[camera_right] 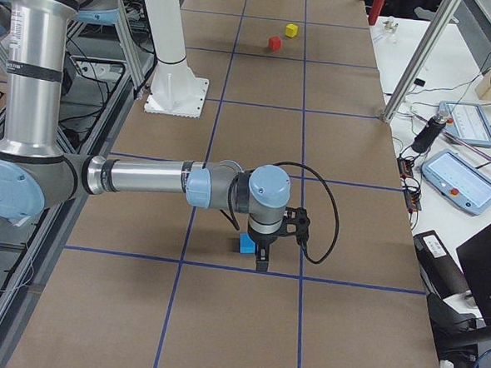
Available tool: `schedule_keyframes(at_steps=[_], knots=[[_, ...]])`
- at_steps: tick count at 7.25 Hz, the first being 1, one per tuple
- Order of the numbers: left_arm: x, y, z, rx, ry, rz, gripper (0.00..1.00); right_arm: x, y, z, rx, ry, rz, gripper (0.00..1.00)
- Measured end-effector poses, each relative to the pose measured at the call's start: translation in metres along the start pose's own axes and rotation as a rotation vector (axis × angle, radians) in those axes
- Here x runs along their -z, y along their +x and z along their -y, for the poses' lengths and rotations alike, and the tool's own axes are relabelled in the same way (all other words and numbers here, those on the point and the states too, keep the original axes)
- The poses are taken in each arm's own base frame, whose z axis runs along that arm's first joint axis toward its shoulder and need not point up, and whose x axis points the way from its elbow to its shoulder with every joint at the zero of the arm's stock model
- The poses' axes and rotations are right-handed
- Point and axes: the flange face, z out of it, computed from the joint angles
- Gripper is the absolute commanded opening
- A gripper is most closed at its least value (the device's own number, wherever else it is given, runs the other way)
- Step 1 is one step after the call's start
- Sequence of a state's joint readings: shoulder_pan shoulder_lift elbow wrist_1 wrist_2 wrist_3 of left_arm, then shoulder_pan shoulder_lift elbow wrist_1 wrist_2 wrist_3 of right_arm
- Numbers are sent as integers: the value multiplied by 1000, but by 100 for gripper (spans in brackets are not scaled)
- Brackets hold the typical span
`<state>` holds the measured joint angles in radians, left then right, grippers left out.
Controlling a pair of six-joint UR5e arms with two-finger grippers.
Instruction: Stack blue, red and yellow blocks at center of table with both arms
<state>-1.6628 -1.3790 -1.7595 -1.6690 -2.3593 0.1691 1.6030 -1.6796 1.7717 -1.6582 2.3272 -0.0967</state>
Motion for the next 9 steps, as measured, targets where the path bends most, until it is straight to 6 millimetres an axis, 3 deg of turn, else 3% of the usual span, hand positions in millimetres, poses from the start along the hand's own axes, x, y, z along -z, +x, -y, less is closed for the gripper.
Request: schedule_keyframes(at_steps=[5, 9], knots=[[6, 6, 3, -15, 12, 2, 100, 0, 1, -2, -4, -2, -1, 99], [31, 28, 19, -82, 86, 16, 100, 7, -8, 5, 59, 67, 11, 100]])
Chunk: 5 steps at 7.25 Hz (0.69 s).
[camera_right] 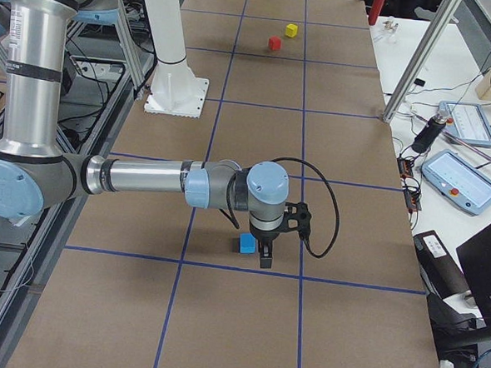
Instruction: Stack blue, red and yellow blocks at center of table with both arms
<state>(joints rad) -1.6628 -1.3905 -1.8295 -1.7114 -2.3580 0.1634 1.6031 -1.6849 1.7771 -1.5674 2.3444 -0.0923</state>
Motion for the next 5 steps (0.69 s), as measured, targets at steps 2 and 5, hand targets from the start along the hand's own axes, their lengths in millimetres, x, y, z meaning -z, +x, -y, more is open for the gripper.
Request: schedule_keyframes(at_steps=[2, 5], knots=[[15, 12, 21, -111, 110, 21, 100, 3, -5, 4, 54, 54, 19, 99], [26, 22, 44, -200, 192, 29, 100, -22, -21, -18, 37, 87, 85, 99]])
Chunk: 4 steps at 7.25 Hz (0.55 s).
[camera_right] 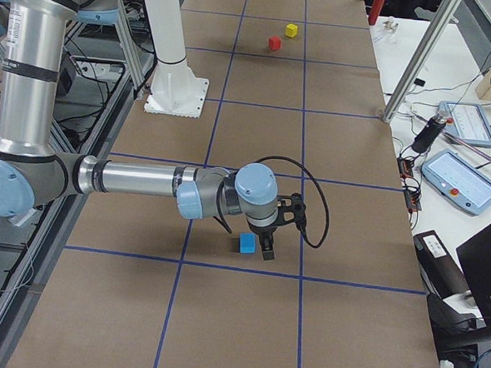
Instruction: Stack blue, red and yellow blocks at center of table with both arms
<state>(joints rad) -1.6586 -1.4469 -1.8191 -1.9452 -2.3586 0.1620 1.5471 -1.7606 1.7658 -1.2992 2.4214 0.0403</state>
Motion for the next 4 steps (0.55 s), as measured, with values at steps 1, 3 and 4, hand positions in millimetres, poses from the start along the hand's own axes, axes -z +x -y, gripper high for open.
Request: schedule_keyframes(at_steps=[1, 3, 4], knots=[[1, 1, 2, -7, 5, 0, 100, -17, -11, -13, -35, 6, -2, 99], [3, 3, 6, -15, 13, 1, 100, -56, -42, -37, -98, 26, -28, 99], [4, 3, 8, -18, 16, 1, 100, -75, -56, -44, -117, 27, -51, 99]])
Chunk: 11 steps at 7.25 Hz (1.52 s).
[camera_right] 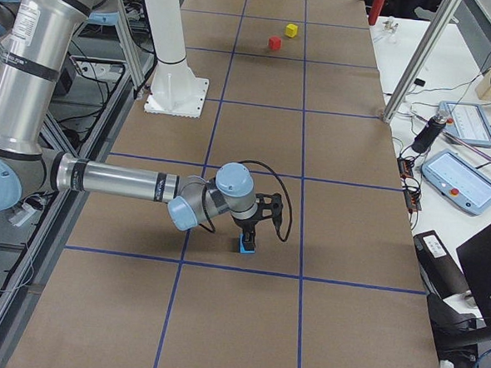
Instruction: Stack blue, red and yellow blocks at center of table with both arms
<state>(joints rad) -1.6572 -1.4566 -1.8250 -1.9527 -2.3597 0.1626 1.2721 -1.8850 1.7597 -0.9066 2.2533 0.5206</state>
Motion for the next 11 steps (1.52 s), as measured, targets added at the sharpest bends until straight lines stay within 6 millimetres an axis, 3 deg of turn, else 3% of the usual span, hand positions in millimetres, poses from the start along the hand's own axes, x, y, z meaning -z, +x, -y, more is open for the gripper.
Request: schedule_keyframes(at_steps=[3, 5, 6, 7, 9, 11], knots=[[0, 0, 1, -2, 2, -1, 100, -57, -13, -20, 34, 4, -50, 99], [0, 1, 2, -3, 1, -2, 100, -82, -19, -26, 81, -9, -49, 98], [-1, 1, 2, -4, 1, -3, 100, -95, -18, -29, 98, -20, -56, 57], [-1, 1, 2, -4, 0, -3, 100, -105, -13, -32, 111, -24, -59, 1], [-1, 2, 2, -4, 0, -3, 100, -113, -9, -33, 142, -16, -52, 0], [-1, 2, 2, -5, 0, -4, 100, -113, -25, -17, 178, 8, -28, 0]])
